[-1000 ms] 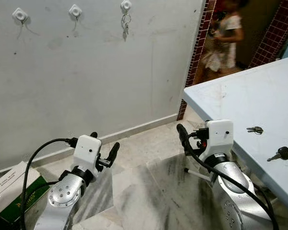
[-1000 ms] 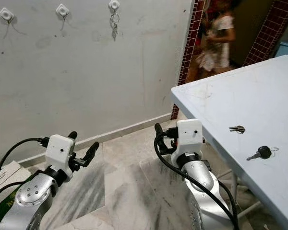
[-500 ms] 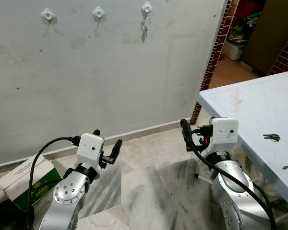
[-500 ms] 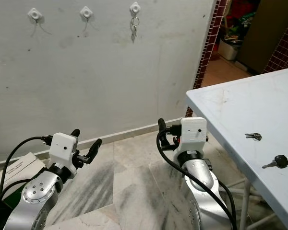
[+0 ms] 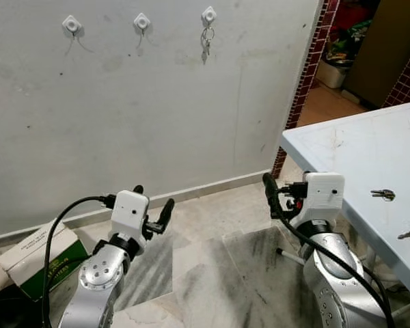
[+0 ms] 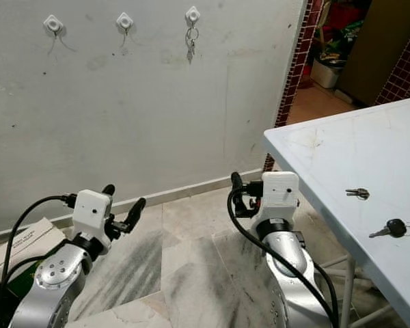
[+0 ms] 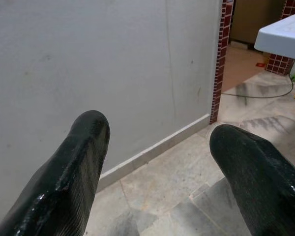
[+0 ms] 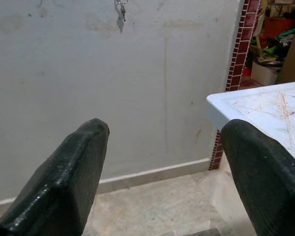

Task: Hang keys on a hook

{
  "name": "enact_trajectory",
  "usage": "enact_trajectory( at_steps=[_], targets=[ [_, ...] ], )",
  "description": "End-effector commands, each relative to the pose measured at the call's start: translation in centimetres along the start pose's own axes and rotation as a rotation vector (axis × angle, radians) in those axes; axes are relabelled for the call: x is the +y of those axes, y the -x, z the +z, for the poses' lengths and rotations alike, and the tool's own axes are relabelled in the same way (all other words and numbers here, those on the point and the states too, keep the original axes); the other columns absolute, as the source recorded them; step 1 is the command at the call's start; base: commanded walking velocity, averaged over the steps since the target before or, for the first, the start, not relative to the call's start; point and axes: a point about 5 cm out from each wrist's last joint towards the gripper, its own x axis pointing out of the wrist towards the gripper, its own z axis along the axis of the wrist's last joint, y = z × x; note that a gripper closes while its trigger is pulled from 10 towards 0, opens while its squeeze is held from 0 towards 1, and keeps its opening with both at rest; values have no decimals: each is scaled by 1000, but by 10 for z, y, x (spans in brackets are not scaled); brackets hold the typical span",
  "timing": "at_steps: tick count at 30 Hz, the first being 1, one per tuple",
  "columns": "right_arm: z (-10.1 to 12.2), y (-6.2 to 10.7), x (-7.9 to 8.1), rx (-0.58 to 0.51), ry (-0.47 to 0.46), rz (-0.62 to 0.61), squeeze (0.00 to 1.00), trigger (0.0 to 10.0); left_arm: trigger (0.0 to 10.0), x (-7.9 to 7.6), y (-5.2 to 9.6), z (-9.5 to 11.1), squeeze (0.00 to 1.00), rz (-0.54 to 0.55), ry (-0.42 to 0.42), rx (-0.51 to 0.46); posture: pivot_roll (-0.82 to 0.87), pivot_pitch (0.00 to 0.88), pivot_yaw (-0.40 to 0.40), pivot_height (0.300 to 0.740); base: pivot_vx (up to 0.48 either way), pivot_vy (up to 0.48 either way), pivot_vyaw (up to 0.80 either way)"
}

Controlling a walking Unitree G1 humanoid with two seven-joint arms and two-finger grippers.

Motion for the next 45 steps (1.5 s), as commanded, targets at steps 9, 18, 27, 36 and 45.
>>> enact_trajectory(
  at_steps=[9,18,27,36,45],
  targets=[
    [-2,0,0,13,-4,-8,0,0,10000,4,0,1,0,4,-16,-6,-23,7,40,740,0,0,0],
    [-4,0,-6,25,11,-44,1000,10000,10000,1,-2,1,0,-5,-16,-5,-26,10,44,740,0,0,0],
    [-7,1,-6,35,10,-46,1000,10000,10000,-2,-5,3,0,-6,-7,-13,-30,7,39,740,0,0,0],
    [-10,-3,1,33,-20,-35,1000,10000,10000,-6,-14,-2,0,-27,21,2,-30,0,36,740,0,0,0],
    [-13,-10,7,27,-34,-31,1000,10000,10000,-2,-18,-6,0,-7,86,20,-32,0,40,740,0,0,0]
  ],
)
